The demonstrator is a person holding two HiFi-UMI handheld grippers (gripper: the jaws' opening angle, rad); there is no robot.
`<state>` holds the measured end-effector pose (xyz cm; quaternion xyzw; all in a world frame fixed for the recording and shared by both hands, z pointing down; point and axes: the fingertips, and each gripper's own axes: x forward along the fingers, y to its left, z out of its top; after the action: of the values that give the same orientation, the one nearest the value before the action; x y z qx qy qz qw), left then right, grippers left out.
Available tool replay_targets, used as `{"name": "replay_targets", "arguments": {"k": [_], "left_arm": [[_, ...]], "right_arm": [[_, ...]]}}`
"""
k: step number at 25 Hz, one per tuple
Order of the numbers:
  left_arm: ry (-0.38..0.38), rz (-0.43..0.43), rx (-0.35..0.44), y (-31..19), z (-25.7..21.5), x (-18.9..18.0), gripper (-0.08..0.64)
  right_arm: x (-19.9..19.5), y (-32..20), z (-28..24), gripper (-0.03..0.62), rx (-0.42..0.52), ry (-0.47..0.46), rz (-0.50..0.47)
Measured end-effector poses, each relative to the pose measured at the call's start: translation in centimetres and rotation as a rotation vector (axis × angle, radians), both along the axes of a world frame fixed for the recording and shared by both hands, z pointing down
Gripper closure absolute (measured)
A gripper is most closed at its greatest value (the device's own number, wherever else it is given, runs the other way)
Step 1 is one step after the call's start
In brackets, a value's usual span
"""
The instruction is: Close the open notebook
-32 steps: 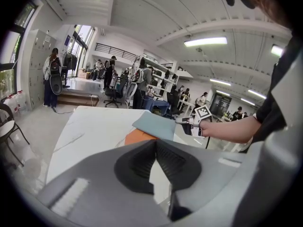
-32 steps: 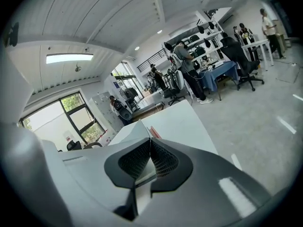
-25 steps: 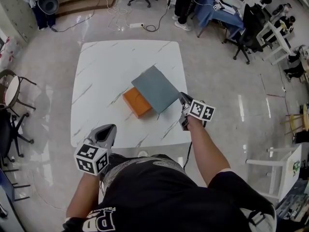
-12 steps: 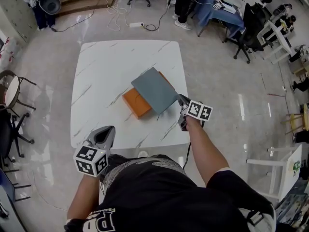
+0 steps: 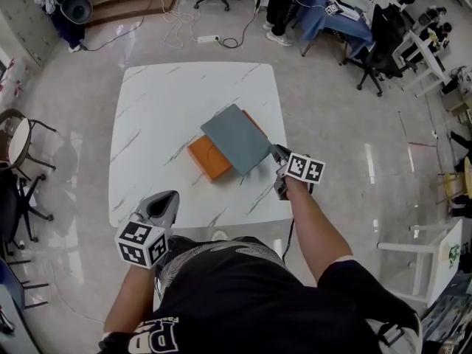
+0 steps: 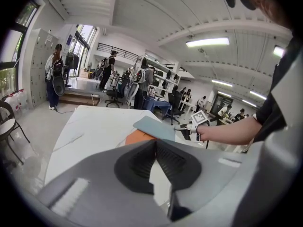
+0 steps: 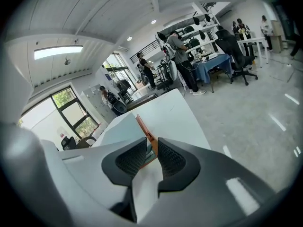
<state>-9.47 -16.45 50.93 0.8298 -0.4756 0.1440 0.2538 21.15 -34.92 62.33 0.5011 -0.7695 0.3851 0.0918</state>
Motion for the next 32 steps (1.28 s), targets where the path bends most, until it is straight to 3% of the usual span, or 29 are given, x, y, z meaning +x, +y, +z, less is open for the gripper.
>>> {"name": "replay_targets", "arguments": {"k": [5,8,17,26,32], "left_arm": [[-0.001,0.020,0.010,-0.2,-0.4,0.7,0.502],[0.004,0.029,0.015,-0.3,-0.6,1.0,0.502],[0.018,0.046,0.050,0.1,-2.0,1.8,0.502],[0.022,0.078,0.074,1.7,-2.9,2.6,0.502],[0.030,0.083,0.090,2.3,-3.4,2.8,0.502]], "right_arm": [[0.9,0.1,-1.6,0.524,0.050,0.149,-0.026],[1.4,0.7,-3.4,0.525,0.103,0.179,-0.013],[-1.5,5.0,-9.4,0.525,0.223,0.117,-0.069],[-9.3,11.6,-12.3,0.528,0.261,0.014,-0.279],[-12.6,15.3,-15.2,0.583,0.341,-0.015,-0.388]]}}
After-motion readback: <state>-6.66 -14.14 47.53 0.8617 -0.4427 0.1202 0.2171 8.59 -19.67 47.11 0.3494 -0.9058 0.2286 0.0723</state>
